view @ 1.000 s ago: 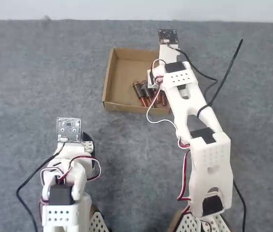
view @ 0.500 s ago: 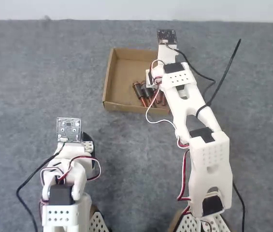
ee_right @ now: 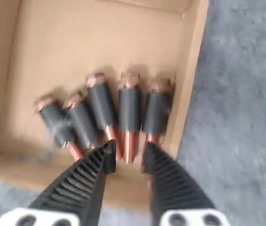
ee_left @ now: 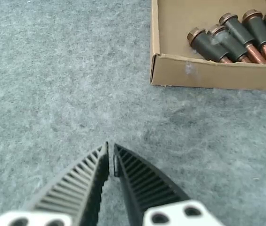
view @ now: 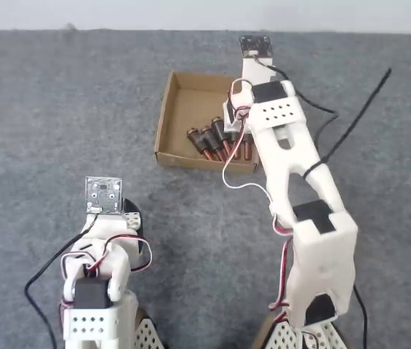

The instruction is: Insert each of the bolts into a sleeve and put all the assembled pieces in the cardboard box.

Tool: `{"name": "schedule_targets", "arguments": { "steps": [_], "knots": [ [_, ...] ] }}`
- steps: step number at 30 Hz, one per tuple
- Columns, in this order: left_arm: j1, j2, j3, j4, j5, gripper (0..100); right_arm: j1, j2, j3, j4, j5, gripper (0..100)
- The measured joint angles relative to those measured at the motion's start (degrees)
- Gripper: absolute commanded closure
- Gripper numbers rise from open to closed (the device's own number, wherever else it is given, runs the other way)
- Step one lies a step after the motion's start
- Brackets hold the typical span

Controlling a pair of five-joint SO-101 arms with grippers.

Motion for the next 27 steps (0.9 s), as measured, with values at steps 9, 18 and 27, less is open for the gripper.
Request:
{"name": "schedule_targets", "arguments": {
  "steps": [9, 18, 27],
  "knots": [
    [0.0, 0.0, 0.0, 0.0, 0.0, 99, 0.09, -7.3, 0.0, 17.76, 0.0, 99.2],
    [0.0, 0.0, 0.0, 0.0, 0.0, 99, -0.09, -14.24, 14.15, 22.24, 0.0, 99.2],
    [0.0, 0.0, 0.0, 0.0, 0.0, 99, -0.09, -35.43, 44.31, 10.99, 0.0, 99.2]
  ]
}}
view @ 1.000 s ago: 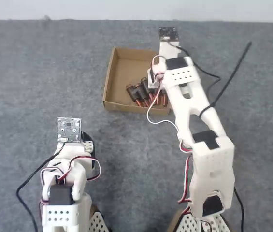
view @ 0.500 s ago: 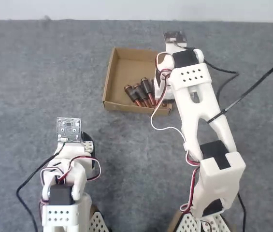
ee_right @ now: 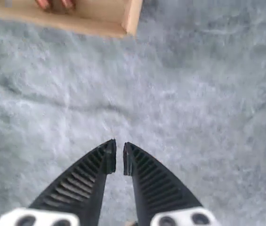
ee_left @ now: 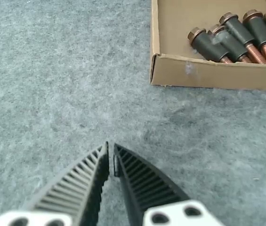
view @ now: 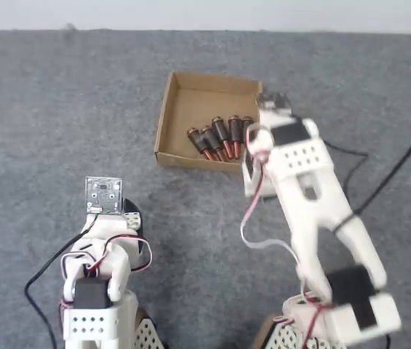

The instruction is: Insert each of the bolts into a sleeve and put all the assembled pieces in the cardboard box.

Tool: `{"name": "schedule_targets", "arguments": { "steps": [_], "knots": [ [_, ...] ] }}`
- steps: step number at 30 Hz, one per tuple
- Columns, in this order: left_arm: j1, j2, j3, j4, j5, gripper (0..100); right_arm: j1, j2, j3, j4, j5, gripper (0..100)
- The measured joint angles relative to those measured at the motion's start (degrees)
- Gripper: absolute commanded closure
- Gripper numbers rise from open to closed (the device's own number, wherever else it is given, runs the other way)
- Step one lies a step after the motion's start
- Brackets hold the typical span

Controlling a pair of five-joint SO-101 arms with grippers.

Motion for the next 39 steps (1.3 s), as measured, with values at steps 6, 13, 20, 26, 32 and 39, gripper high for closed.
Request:
{"name": "schedule_targets", "arguments": {
  "steps": [6, 13, 20, 26, 32, 39],
  "knots": [
    [-0.53, 0.0, 0.0, 0.0, 0.0, 99, 0.0, -10.64, 16.62, -0.7, 0.0, 99.2],
    [-0.35, 0.0, 0.0, 0.0, 0.0, 99, 0.44, -24.79, 30.24, -6.95, 0.0, 99.2],
    [-0.35, 0.0, 0.0, 1.49, 0.0, 99, 6.86, -37.27, 41.41, -16.97, 7.65, 99.2],
    [-0.35, 0.0, 0.0, 1.58, 0.0, 99, 13.71, -44.04, 46.77, -27.78, 10.02, 99.2],
    [-0.35, 0.0, 0.0, 1.58, 0.0, 99, 19.43, -46.33, 47.38, -38.51, 10.02, 99.2],
    [-0.35, 0.0, 0.0, 1.58, 0.0, 99, 26.11, -46.95, 50.2, -50.99, 8.18, 99.2]
  ]
}}
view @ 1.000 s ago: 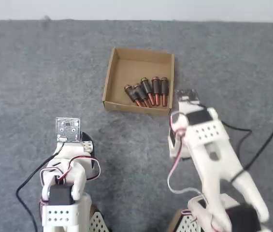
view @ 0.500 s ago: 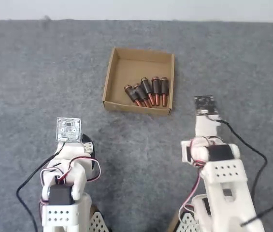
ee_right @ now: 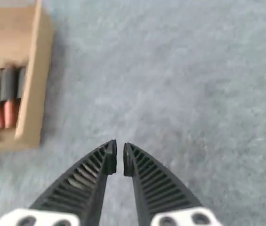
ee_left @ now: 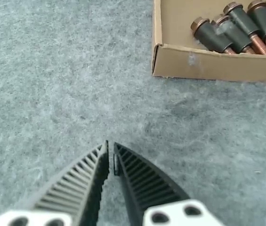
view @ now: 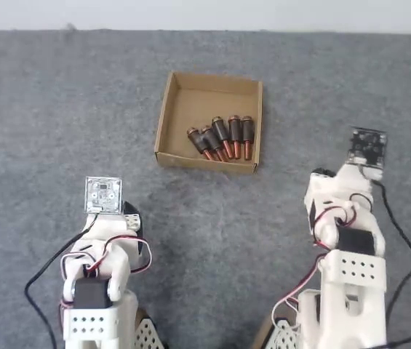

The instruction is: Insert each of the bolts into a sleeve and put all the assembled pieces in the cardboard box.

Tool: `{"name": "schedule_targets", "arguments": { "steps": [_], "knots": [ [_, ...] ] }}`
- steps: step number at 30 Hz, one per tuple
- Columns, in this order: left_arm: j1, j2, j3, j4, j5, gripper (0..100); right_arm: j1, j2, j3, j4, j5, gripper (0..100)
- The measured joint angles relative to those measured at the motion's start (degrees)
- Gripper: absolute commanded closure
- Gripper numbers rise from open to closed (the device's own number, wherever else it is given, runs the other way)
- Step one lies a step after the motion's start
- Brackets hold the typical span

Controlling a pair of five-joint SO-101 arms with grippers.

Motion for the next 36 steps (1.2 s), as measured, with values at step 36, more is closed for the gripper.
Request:
{"name": "schedule_targets", "arguments": {
  "steps": [36],
  "knots": [
    [-0.18, 0.0, 0.0, 0.0, 0.0, 99, -4.13, -33.67, 24.53, 5.71, 0.35, 99.3]
  ]
}}
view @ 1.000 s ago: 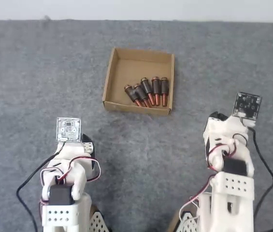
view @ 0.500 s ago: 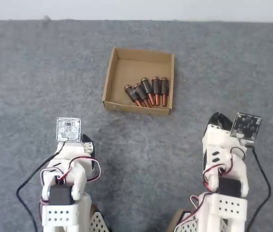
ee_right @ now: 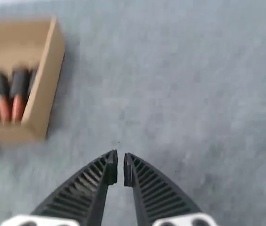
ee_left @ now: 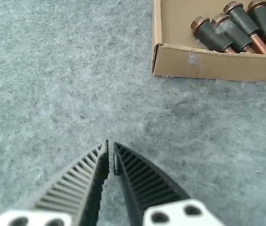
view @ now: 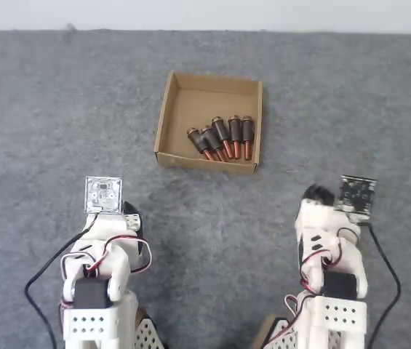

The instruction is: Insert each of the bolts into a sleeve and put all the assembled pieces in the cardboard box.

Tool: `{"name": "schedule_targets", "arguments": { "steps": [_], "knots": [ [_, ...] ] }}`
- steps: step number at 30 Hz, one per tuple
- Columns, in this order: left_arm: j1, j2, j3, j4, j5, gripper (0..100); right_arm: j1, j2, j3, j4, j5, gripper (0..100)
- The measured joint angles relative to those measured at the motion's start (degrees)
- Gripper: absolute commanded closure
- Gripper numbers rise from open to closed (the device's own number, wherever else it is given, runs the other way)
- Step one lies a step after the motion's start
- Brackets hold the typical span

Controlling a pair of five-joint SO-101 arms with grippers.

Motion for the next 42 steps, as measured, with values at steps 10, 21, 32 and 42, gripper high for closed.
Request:
{"name": "schedule_targets", "arguments": {
  "steps": [10, 21, 32, 42],
  "knots": [
    [-3.34, 0.0, 0.0, 0.09, 0.0, 99, -5.8, 0.0, 0.0, 18.11, 0.09, 99.3],
    [-3.69, 0.0, 0.0, 6.51, -0.09, 99, -6.07, -5.89, 0.0, 21.27, 0.18, 99.2],
    [-3.69, 0.0, 0.0, 10.2, -0.09, 99, -6.07, -5.89, 0.0, 21.36, 0.44, 99.2],
    [-3.69, 0.0, 0.0, 10.2, -0.09, 99, -6.07, -5.89, 0.0, 21.36, 0.44, 99.2]
  ]
}}
